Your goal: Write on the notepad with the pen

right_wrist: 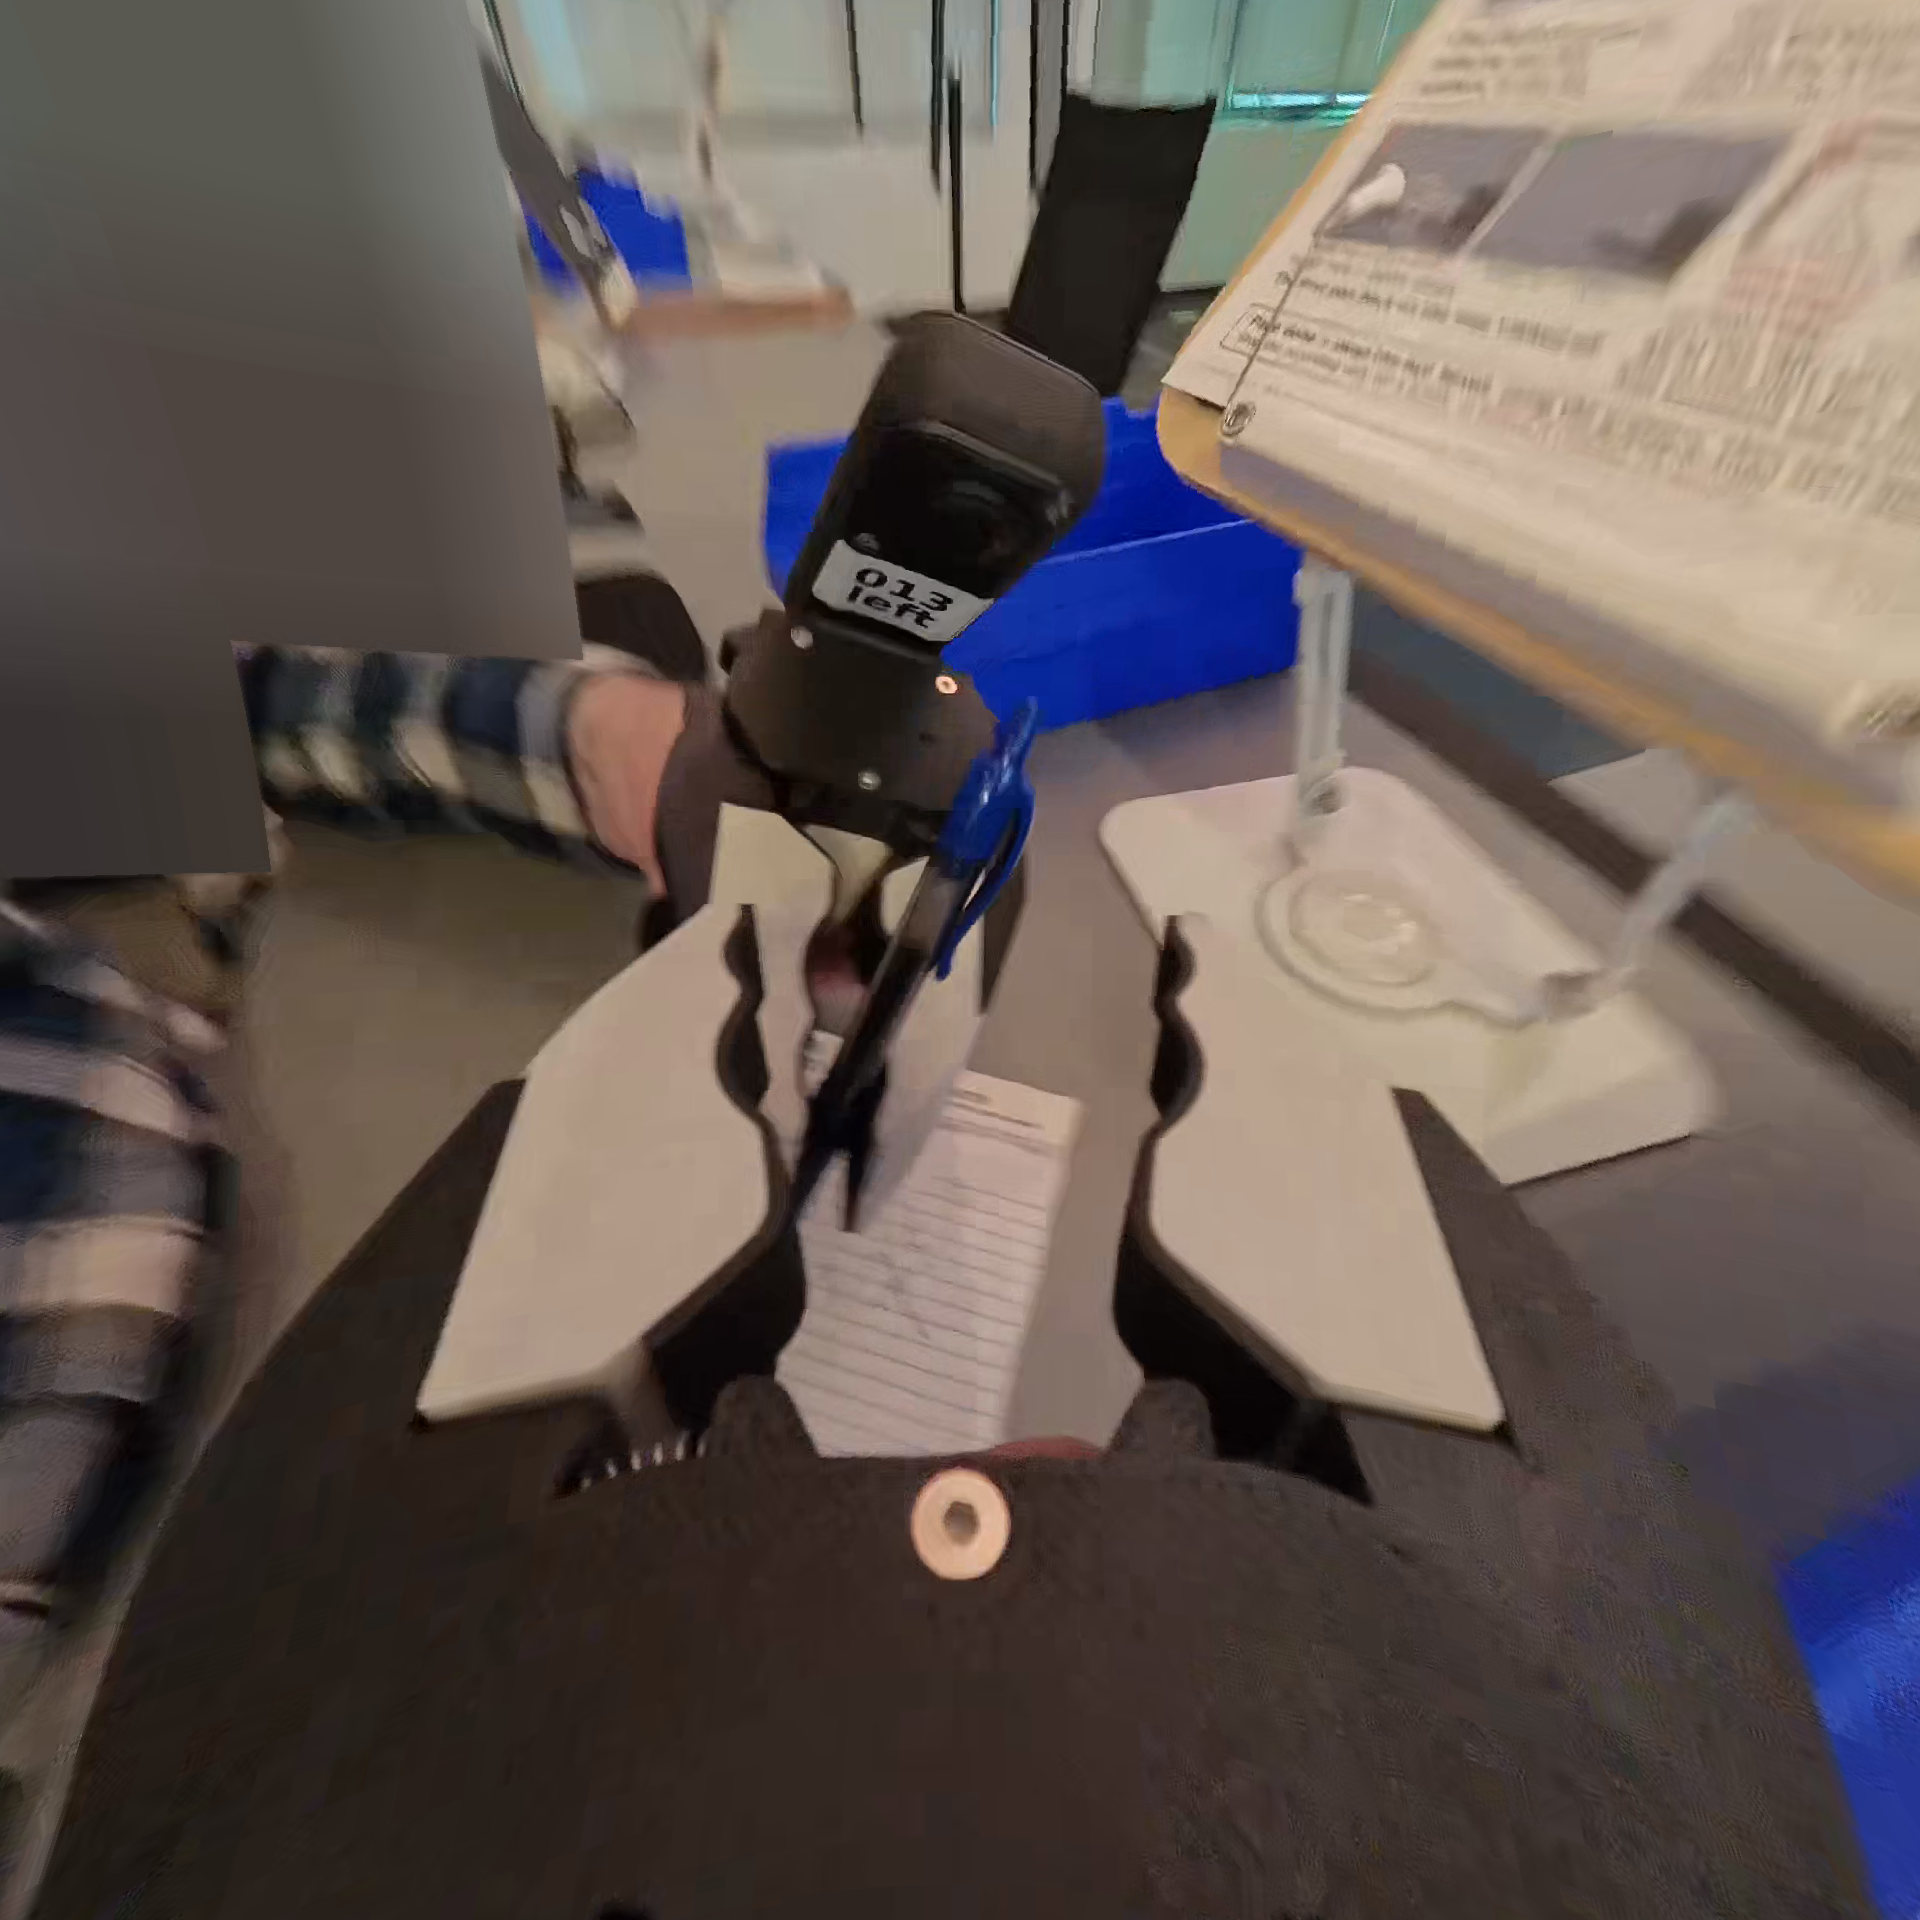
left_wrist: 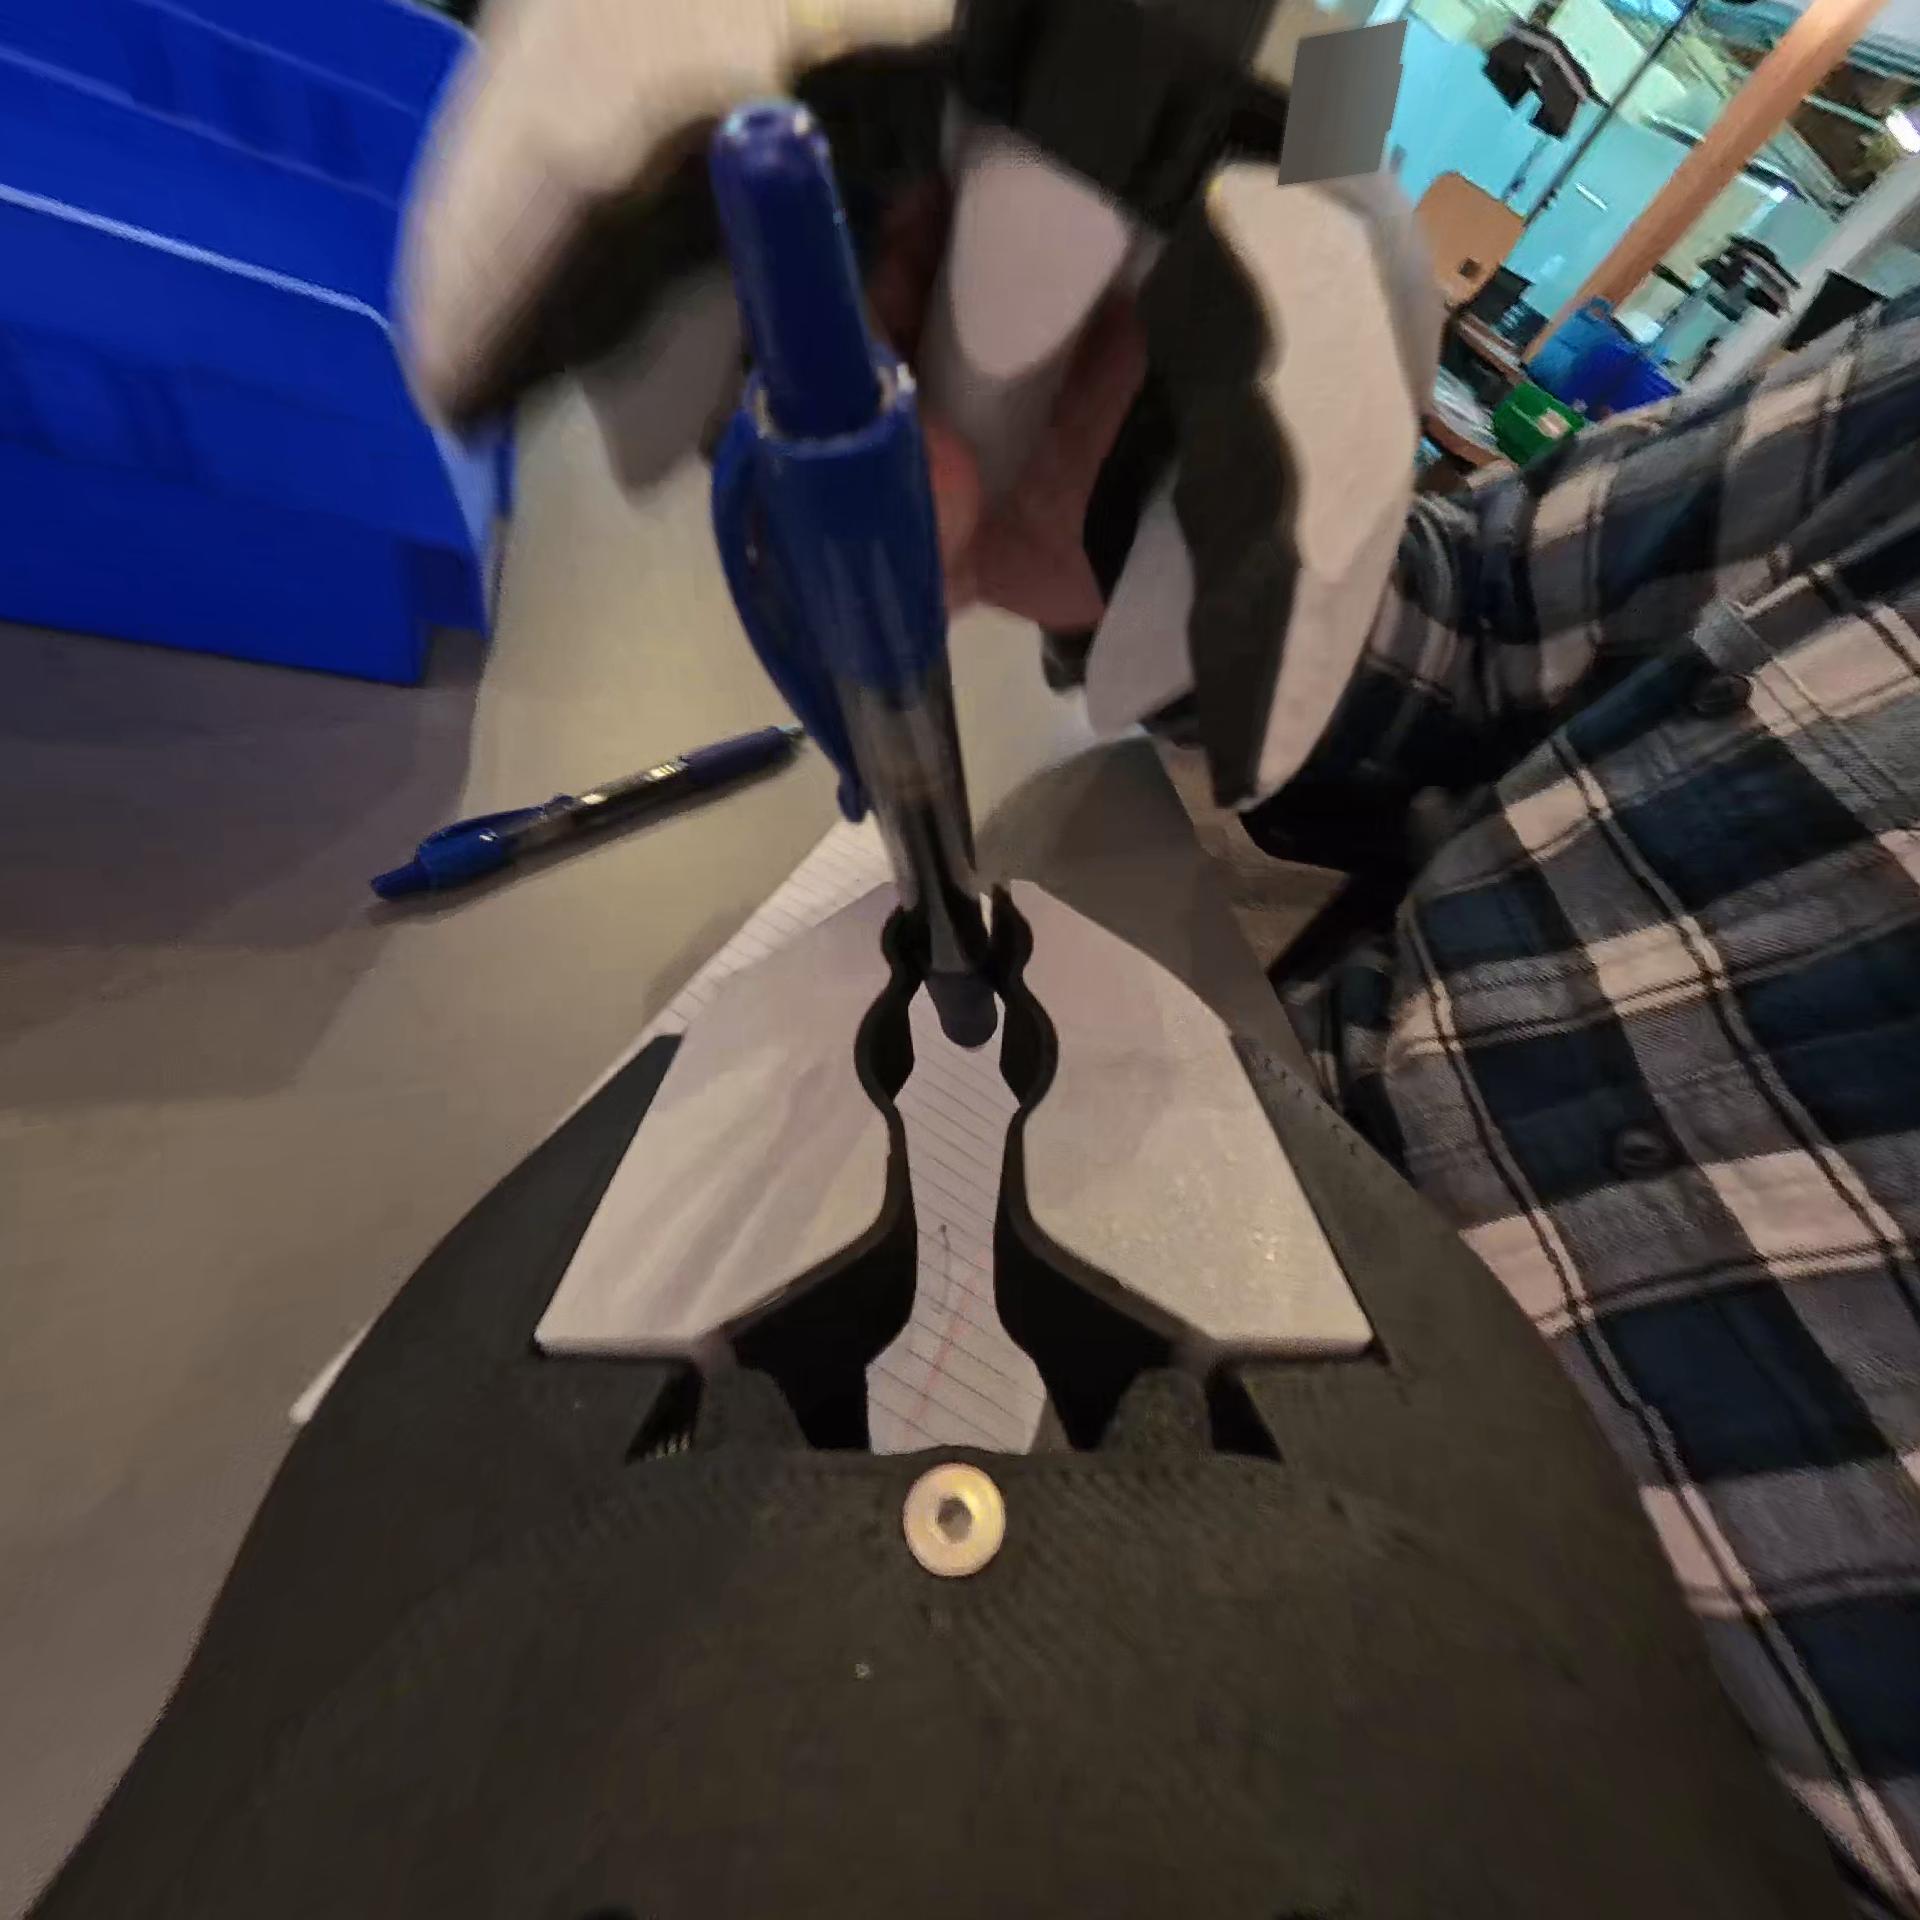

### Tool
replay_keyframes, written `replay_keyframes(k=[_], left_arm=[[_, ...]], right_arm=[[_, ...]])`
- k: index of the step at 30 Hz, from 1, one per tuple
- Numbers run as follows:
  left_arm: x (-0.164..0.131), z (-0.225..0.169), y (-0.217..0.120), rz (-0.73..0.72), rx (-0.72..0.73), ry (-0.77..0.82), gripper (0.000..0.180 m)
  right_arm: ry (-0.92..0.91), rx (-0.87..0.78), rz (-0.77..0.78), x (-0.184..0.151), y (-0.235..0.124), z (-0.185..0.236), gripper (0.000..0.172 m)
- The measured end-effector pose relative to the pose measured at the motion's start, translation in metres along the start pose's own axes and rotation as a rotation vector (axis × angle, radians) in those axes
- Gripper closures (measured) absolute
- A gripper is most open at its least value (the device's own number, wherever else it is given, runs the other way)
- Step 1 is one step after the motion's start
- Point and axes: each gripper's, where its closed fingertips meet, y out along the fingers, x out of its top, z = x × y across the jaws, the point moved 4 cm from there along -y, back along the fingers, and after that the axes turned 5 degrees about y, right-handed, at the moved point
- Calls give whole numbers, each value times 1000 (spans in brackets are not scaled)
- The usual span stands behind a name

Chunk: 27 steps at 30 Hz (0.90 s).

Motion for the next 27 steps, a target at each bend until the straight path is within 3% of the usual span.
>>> replay_keyframes(k=[4, 8, 17, 21, 23, 24, 25, 27], left_arm=[[-9, -5, 3, 66, -96, -44, 168], [-16, -6, 6, 109, -122, -58, 168], [-23, -6, 11, 147, -135, -68, 168], [-30, -2, 17, 209, -51, 4, 169], [-29, -6, 23, 181, -80, -21, 169], [-25, -4, 20, 162, -56, -10, 169], [-19, 0, 14, 141, -18, 7, 169], [-7, 5, 0, 83, 4, 3, 169]], right_arm=[[-408, -34, 248, 8, 5, 12, 87], [-515, 53, 403, -2, 13, 19, 91], [-703, 7, 548, -11, 13, 18, 101], [-734, 68, 604, -16, 11, 29, 111], [-683, 68, 589, -11, 11, 28, 120], [-604, 47, 554, -6, 10, 22, 117], [-513, 19, 497, 0, 7, 15, 93], [-344, -15, 448, 0, -2, 4, 98]])
